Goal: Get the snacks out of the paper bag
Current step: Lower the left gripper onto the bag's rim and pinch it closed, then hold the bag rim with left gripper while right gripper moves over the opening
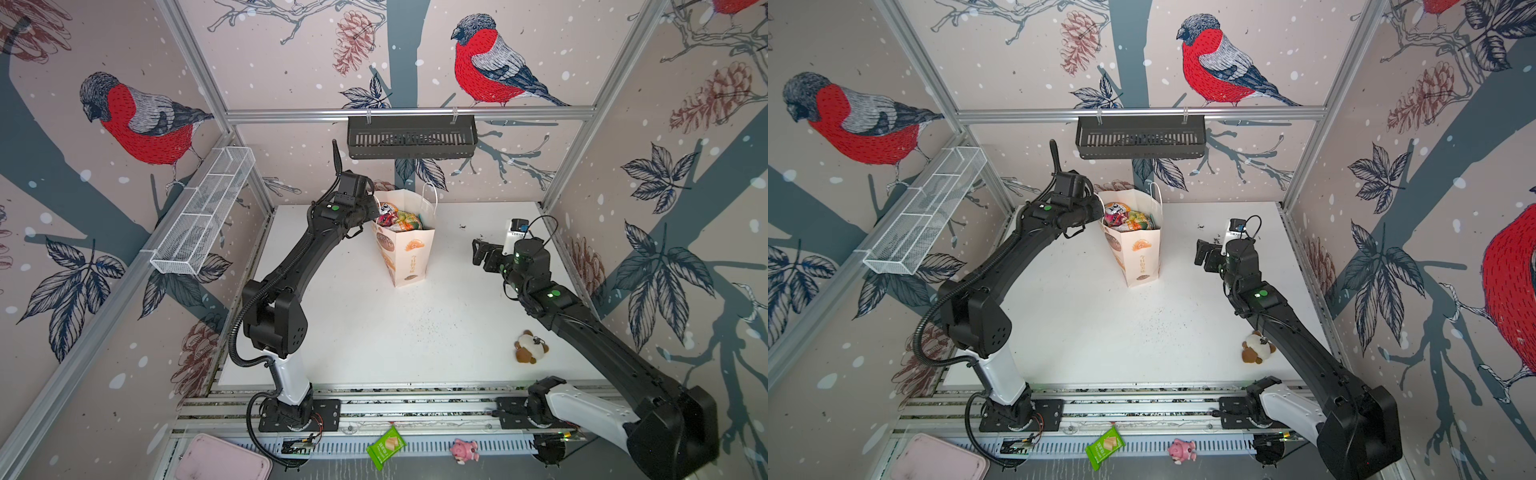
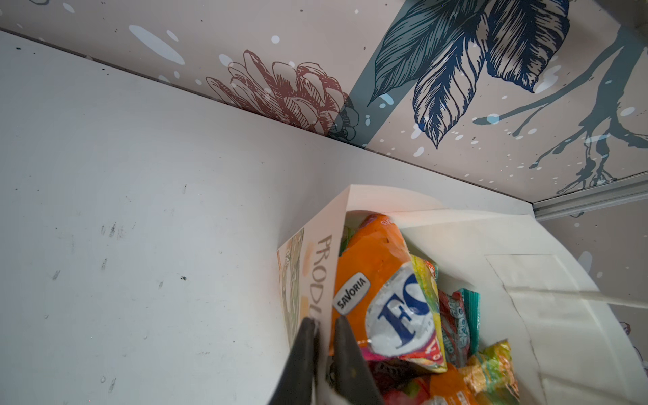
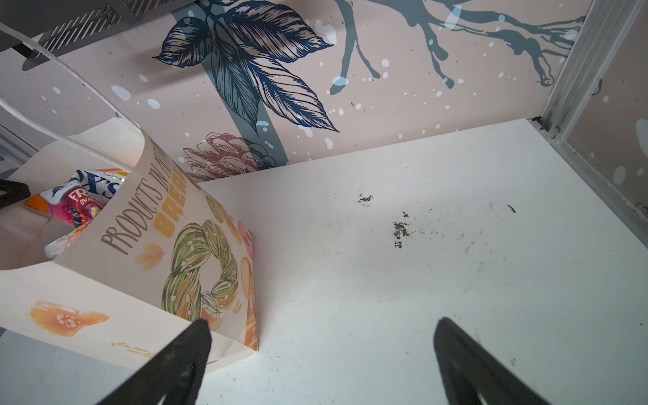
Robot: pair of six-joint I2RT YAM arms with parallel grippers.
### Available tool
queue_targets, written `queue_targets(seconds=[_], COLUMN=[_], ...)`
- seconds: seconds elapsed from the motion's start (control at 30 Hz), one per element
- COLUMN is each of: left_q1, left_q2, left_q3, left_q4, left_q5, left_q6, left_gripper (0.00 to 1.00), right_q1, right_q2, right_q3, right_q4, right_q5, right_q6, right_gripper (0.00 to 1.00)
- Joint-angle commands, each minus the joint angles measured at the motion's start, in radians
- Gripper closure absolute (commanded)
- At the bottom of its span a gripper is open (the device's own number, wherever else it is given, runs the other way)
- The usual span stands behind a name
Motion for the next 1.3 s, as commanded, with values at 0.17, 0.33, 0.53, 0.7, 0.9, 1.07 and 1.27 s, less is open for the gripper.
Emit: queue_targets(seconds=[0.17,0.33,0.53,0.7,0.9,1.07,1.27], left_q1=[0.003,0.004,0.004,0.003,0.002,-0.001,-0.009], left_q2=[0.053,0.069,0.105,0.123,0.112,0.112,0.107], left_q3=[0.066,0.108,0.184,0.215,0.236,0.28,0.295], left_q4=[-0.033,-0.045,-0.09,-0.11,-0.087,-0.074,-0.052], left_q5=[-0.009,-0.014,0.014,0.032,0.042,0.058,0.06], left_q6=[0.065,0.105,0.144,0.164,0.209,0.269,0.335], left_gripper=[1.0,1.0,1.0,1.0,1.0,1.0,1.0], right_q1=[0.002,0.003,0.012,0.033,0.082,0.138,0.195], right_q2=[0.002,-0.004,-0.015,-0.021,-0.012,0.011,0.057], right_q3=[0.009,0.015,0.026,0.039,0.066,0.128,0.203], right_q4=[0.015,0.016,0.024,0.042,0.065,0.073,0.082], right_q5=[-0.02,-0.056,-0.095,-0.127,-0.134,-0.138,-0.141], right_q6=[0.023,0.034,0.043,0.049,0.038,0.017,0.005], right_gripper=[0.0,0.0,0.0,0.0,0.0,0.0,0.0])
